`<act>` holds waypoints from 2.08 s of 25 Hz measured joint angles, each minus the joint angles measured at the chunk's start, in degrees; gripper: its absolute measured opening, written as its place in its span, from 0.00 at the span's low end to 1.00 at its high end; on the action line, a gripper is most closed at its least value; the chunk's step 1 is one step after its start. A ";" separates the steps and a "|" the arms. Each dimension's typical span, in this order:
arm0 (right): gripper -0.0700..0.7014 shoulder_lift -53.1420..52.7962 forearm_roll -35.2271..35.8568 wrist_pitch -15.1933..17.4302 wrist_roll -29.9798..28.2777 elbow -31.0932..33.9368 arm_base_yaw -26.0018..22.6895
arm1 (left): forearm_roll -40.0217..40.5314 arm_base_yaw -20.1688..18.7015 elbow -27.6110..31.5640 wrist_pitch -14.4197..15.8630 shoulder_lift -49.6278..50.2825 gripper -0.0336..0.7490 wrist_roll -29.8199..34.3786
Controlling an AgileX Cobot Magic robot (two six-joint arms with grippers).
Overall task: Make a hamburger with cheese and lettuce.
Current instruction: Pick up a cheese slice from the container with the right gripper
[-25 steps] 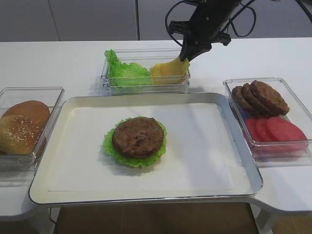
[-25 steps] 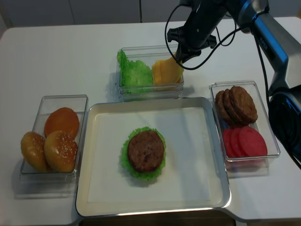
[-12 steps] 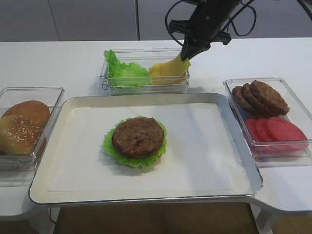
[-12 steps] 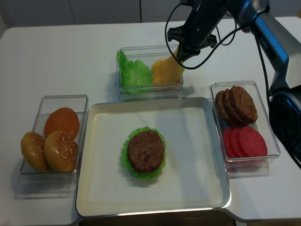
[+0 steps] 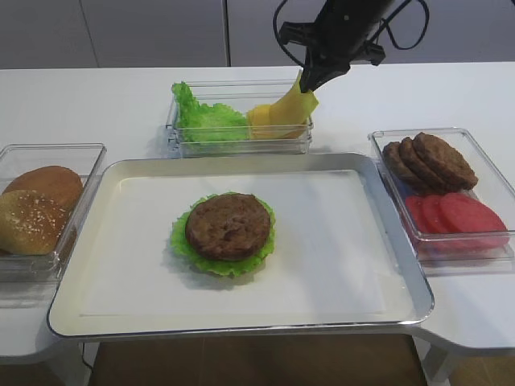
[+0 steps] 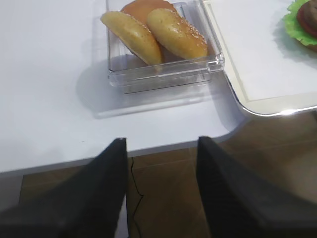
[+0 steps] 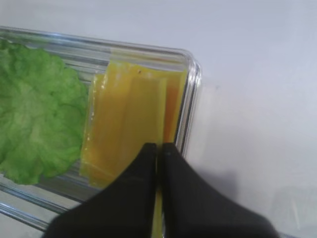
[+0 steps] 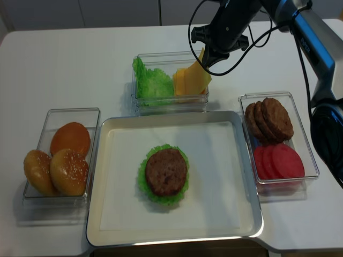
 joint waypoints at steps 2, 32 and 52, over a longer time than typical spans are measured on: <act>0.15 -0.36 0.16 0.00 0.00 0.00 0.00 | 0.00 0.00 0.00 0.00 0.00 0.48 0.00; 0.37 -2.17 -0.93 -1.96 0.10 -0.05 0.00 | 0.00 0.00 0.00 0.00 0.00 0.48 0.00; 0.42 0.20 -2.62 -1.49 0.10 -0.05 0.00 | 0.00 0.00 0.00 0.00 0.00 0.48 0.00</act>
